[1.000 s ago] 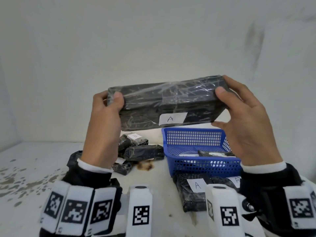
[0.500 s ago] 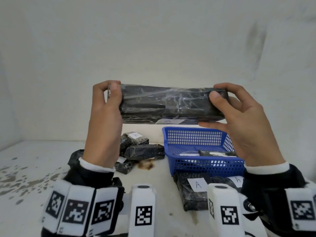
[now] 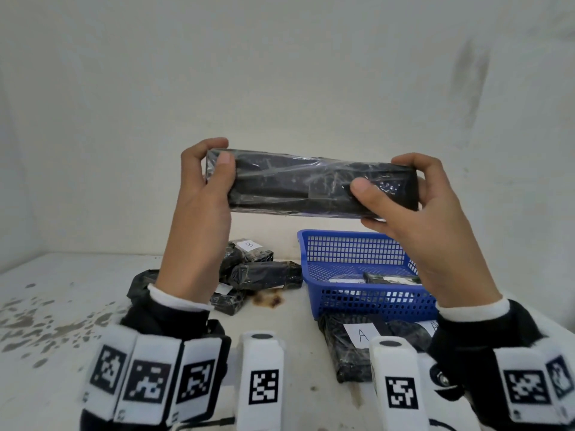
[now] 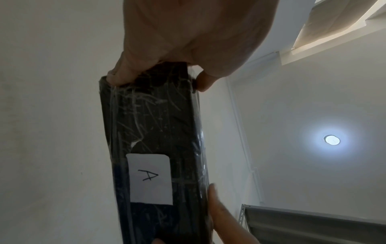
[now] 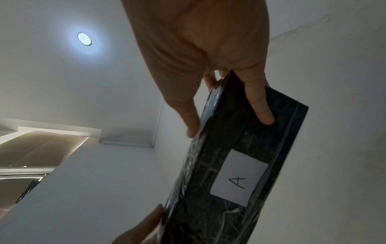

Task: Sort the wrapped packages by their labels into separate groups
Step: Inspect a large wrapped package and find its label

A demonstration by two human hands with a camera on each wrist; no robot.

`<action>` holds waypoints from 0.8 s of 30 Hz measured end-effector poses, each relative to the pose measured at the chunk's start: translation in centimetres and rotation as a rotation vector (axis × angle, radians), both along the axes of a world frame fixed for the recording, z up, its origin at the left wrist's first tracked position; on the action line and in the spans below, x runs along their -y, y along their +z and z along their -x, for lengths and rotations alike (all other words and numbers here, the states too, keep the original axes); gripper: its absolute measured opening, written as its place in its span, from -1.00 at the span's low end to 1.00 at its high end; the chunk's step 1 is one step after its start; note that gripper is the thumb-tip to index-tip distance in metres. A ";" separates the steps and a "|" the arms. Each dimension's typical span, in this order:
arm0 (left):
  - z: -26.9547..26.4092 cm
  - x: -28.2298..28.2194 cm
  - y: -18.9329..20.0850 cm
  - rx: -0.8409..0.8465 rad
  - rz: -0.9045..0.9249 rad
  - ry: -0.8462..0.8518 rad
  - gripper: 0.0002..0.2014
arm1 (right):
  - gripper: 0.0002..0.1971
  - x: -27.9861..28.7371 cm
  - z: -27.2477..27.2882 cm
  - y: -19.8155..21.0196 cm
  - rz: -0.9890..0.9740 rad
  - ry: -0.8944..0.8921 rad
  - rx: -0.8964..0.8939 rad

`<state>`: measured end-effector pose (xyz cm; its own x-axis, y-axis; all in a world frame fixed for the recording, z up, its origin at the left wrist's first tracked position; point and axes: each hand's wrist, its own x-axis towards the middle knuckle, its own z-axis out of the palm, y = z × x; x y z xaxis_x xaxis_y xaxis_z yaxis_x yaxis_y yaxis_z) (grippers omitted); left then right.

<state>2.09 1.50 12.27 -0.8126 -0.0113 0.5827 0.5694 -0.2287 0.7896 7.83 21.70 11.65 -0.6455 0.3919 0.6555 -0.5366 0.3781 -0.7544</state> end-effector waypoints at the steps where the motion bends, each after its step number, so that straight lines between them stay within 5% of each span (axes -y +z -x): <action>1: -0.1 0.0 0.0 -0.012 0.009 -0.011 -0.78 | -0.36 0.0 0.1 -0.1 -0.014 -0.016 0.005; 4: 0.2 0.0 -0.5 -0.046 0.125 0.034 -0.40 | -0.20 0.1 0.1 -0.1 -0.027 -0.046 0.023; 15: 0.2 -0.7 -1.2 -0.054 0.292 0.232 -0.09 | -0.10 1.2 -0.3 -0.3 -0.151 -0.151 0.016; 24: -0.6 -1.6 -1.0 -0.023 0.223 0.339 -0.18 | -0.30 1.9 0.3 -0.8 -0.099 -0.216 -0.128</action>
<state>2.72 3.07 11.23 -0.7715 -0.1479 0.6188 0.6009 0.1503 0.7851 7.49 19.78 10.89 -0.4633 0.4418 0.7682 -0.5237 0.5628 -0.6395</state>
